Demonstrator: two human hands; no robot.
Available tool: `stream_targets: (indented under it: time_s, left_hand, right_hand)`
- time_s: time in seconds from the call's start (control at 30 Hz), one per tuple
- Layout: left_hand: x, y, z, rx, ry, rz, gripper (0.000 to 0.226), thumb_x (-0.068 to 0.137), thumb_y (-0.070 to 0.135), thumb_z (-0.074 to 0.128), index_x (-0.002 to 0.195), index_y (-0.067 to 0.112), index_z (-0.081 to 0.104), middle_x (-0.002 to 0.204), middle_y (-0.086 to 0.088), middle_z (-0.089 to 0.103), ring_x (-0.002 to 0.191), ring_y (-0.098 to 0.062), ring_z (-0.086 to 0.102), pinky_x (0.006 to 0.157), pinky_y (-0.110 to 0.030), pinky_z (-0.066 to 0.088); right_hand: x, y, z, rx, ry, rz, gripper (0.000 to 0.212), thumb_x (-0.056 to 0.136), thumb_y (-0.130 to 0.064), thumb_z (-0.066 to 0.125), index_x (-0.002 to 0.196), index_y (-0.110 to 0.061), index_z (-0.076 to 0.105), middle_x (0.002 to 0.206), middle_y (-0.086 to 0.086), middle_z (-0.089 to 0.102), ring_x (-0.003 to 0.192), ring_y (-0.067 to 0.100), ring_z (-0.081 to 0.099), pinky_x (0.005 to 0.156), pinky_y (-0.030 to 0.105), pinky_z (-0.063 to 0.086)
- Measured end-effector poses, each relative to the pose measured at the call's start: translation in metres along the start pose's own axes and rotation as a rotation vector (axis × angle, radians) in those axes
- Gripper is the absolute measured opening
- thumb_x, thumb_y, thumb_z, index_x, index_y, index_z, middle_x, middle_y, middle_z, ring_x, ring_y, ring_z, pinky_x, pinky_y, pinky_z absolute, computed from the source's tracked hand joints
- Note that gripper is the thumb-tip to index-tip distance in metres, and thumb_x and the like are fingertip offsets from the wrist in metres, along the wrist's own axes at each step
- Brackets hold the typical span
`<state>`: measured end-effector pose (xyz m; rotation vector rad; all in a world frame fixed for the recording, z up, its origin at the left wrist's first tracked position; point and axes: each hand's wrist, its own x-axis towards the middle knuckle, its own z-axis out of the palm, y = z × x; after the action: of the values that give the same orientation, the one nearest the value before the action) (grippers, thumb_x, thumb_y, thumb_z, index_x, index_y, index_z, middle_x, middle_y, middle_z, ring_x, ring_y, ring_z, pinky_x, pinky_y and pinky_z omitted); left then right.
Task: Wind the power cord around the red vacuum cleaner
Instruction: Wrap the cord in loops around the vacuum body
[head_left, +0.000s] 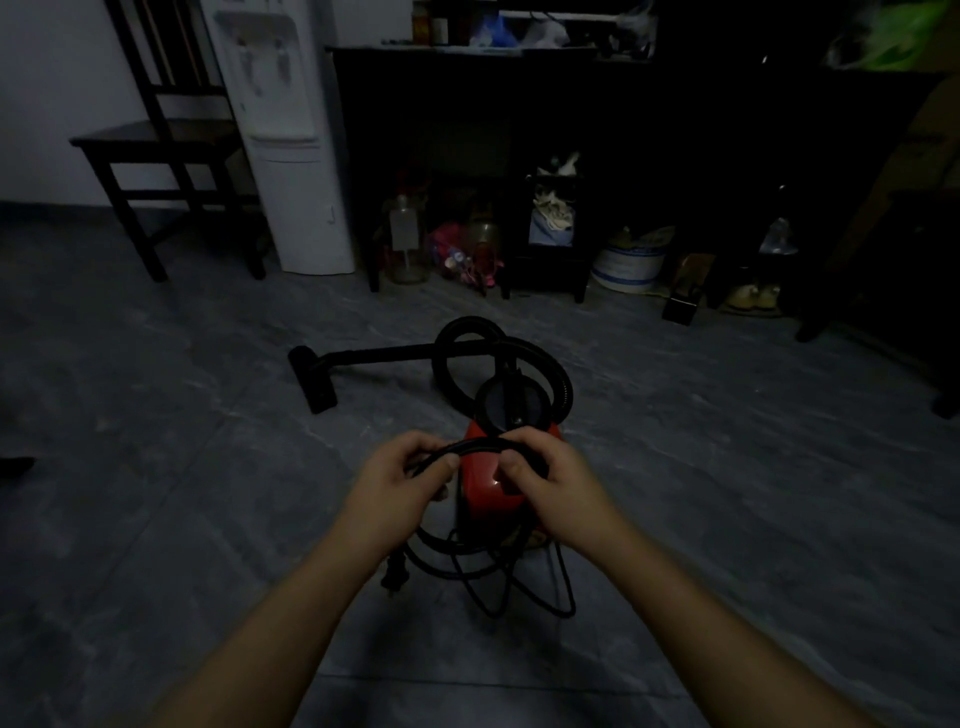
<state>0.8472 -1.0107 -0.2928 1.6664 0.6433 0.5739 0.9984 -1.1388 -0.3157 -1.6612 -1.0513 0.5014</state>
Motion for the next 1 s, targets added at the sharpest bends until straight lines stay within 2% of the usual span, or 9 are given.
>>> stream_targets:
  time_s: [0.07, 0.17, 0.27, 0.37, 0.5, 0.67, 0.77, 0.87, 1.0]
  left_hand:
    - [0.001, -0.002, 0.0, -0.076, 0.042, -0.024, 0.004, 0.092, 0.01, 0.067, 0.091, 0.011, 0.07, 0.07, 0.006, 0.07, 0.062, -0.003, 0.064, 0.062, -0.015, 0.054]
    - [0.003, -0.003, -0.001, -0.145, 0.079, -0.046, 0.005, 0.092, 0.013, 0.067, 0.094, 0.012, 0.071, 0.069, 0.004, 0.07, 0.063, -0.006, 0.064, 0.065, -0.018, 0.056]
    - [0.004, -0.002, -0.001, -0.152, 0.066, -0.06, 0.006, 0.092, 0.014, 0.067, 0.094, 0.012, 0.072, 0.067, 0.002, 0.07, 0.064, -0.008, 0.065, 0.066, -0.019, 0.056]
    - [0.005, 0.0, -0.005, -0.06, 0.015, -0.052, 0.002, 0.089, 0.013, 0.07, 0.09, 0.013, 0.072, 0.073, -0.001, 0.074, 0.063, -0.013, 0.07, 0.061, -0.017, 0.055]
    - [0.004, -0.003, -0.007, 0.099, -0.061, -0.021, 0.004, 0.086, 0.014, 0.074, 0.087, 0.013, 0.07, 0.08, -0.013, 0.073, 0.067, -0.023, 0.073, 0.067, -0.031, 0.06]
    - [0.001, -0.008, -0.005, 0.215, -0.151, 0.048, 0.003, 0.088, 0.021, 0.072, 0.086, 0.019, 0.071, 0.074, -0.007, 0.071, 0.07, -0.022, 0.071, 0.067, -0.032, 0.058]
    - [-0.002, -0.006, -0.002, 0.247, -0.208, 0.038, 0.015, 0.093, 0.03, 0.065, 0.084, 0.021, 0.071, 0.067, 0.004, 0.069, 0.062, -0.011, 0.067, 0.058, -0.02, 0.053]
    - [-0.001, -0.002, 0.002, 0.197, -0.165, -0.012, 0.028, 0.097, 0.031, 0.059, 0.085, 0.008, 0.07, 0.056, 0.008, 0.056, 0.052, 0.0, 0.053, 0.052, -0.013, 0.043]
    - [-0.001, 0.004, 0.007, 0.102, -0.11, -0.018, 0.025, 0.097, 0.023, 0.059, 0.083, 0.006, 0.069, 0.052, 0.015, 0.056, 0.05, 0.007, 0.05, 0.053, -0.008, 0.04]
  right_hand:
    - [-0.001, 0.001, -0.003, 0.026, 0.02, 0.014, 0.014, 0.096, -0.034, 0.056, 0.104, -0.034, 0.068, 0.093, -0.01, 0.072, 0.091, 0.01, 0.069, 0.084, 0.034, 0.057]
    - [-0.001, -0.001, -0.007, 0.066, 0.053, 0.008, 0.015, 0.098, -0.029, 0.056, 0.103, -0.034, 0.069, 0.093, -0.016, 0.072, 0.092, 0.003, 0.068, 0.078, 0.015, 0.052]
    - [0.0, -0.003, -0.01, 0.093, 0.076, 0.009, 0.016, 0.099, -0.022, 0.056, 0.1, -0.029, 0.07, 0.088, -0.021, 0.071, 0.088, -0.002, 0.067, 0.075, 0.011, 0.049]
    - [0.0, -0.005, -0.012, 0.068, 0.071, 0.008, 0.015, 0.099, -0.02, 0.056, 0.099, -0.026, 0.07, 0.086, -0.02, 0.07, 0.087, 0.0, 0.066, 0.075, 0.013, 0.049]
    - [-0.002, -0.005, -0.012, -0.041, 0.001, -0.014, 0.013, 0.098, -0.02, 0.057, 0.098, -0.026, 0.069, 0.091, -0.01, 0.071, 0.092, 0.01, 0.067, 0.084, 0.027, 0.054]
    - [-0.004, -0.006, -0.006, -0.197, -0.096, -0.041, 0.01, 0.097, -0.029, 0.057, 0.098, -0.032, 0.067, 0.089, -0.014, 0.069, 0.088, 0.003, 0.066, 0.08, 0.028, 0.054]
    - [-0.005, -0.009, -0.002, -0.236, -0.156, -0.078, 0.013, 0.097, -0.036, 0.055, 0.103, -0.033, 0.066, 0.095, -0.012, 0.071, 0.091, 0.004, 0.067, 0.079, 0.034, 0.059]
    - [-0.005, -0.012, 0.0, -0.219, -0.14, -0.122, 0.015, 0.094, -0.041, 0.054, 0.103, -0.036, 0.065, 0.094, -0.016, 0.07, 0.091, 0.002, 0.067, 0.079, 0.031, 0.058]
    - [-0.003, -0.011, 0.002, -0.125, -0.091, -0.11, 0.014, 0.094, -0.036, 0.058, 0.105, -0.039, 0.066, 0.097, -0.014, 0.071, 0.094, 0.004, 0.068, 0.082, 0.027, 0.057]
